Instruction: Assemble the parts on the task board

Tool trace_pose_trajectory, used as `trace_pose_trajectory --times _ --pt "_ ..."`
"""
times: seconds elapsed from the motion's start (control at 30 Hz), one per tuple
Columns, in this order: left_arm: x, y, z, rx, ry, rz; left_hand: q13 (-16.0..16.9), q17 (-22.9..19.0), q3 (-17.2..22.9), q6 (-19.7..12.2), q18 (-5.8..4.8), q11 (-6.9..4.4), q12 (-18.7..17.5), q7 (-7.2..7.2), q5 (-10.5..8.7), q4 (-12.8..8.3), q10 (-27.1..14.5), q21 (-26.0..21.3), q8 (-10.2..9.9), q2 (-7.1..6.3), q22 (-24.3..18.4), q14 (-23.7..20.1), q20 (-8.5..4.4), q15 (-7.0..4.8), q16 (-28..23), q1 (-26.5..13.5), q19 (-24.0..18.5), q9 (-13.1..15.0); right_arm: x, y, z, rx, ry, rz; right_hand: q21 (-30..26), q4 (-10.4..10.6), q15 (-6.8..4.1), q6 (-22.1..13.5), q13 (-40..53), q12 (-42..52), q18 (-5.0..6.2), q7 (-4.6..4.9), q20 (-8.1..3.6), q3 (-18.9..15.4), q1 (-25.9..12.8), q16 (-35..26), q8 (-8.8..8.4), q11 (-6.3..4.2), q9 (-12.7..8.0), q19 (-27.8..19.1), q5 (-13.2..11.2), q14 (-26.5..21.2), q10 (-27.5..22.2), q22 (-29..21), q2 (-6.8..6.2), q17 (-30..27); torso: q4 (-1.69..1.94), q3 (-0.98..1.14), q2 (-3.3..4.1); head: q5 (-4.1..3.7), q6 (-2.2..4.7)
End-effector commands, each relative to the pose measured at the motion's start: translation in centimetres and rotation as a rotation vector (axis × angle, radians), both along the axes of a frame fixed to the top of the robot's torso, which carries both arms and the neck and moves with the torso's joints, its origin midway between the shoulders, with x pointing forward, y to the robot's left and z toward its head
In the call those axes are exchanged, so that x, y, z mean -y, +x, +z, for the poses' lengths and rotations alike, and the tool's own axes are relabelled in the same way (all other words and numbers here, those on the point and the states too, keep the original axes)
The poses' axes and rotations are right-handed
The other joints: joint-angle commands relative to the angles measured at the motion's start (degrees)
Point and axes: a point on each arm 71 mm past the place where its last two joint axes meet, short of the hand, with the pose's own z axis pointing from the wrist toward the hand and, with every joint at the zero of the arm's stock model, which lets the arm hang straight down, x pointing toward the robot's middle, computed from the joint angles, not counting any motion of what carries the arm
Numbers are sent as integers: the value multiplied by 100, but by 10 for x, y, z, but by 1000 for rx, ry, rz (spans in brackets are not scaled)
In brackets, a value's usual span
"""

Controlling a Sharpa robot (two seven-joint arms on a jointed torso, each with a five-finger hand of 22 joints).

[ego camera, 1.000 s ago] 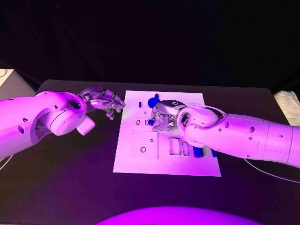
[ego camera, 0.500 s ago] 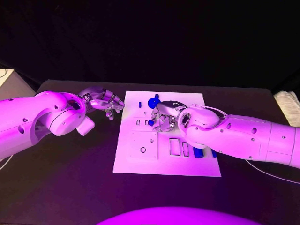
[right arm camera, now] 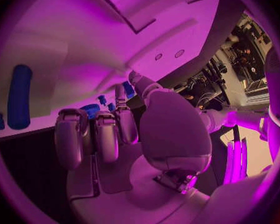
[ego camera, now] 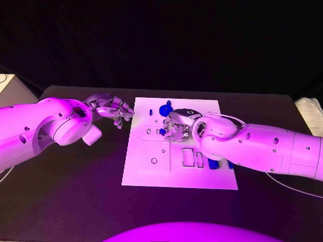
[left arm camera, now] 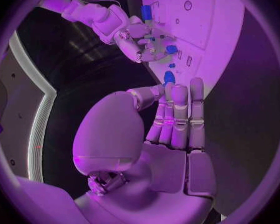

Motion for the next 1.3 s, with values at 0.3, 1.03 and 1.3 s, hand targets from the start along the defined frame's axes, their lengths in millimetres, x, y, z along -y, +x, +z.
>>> trace_pose_trajectory --times 0.3,1.03,1.3 --pt "1 0 1 2 0 -5 -14 -7 6 29 84 -5 -1 -4 22 -28 -18 36 37 8 10 13 4 -9 -32 71 29 -10 2 -3 -3 -16 -24 6 -10 25 38 27 576 38 -54 -35 28 -40 21 34 34 -21 -1 423 25 597 29 1318 24 1505 -2 0 -1 -6 9" --pt "0 1 0 0 3 -3 -14 -7 6 29 84 -5 -1 -4 22 -28 -18 36 37 8 10 13 4 -9 -32 71 29 -10 -1 -9 -1 -13 -12 21 4 48 30 55 591 54 -57 -53 23 -34 61 34 50 -34 -6 429 31 597 49 1323 74 1505 0 -4 4 -6 1" --pt "0 1 0 -3 5 -1 -14 -7 6 29 84 -5 -1 -4 22 -28 -18 36 37 8 10 13 4 -9 -32 71 29 -10 -1 -10 -1 -10 -10 22 8 63 26 61 589 51 -58 -57 20 -22 72 34 52 -39 -11 431 29 597 50 1325 104 1505 6 -3 3 -13 11"
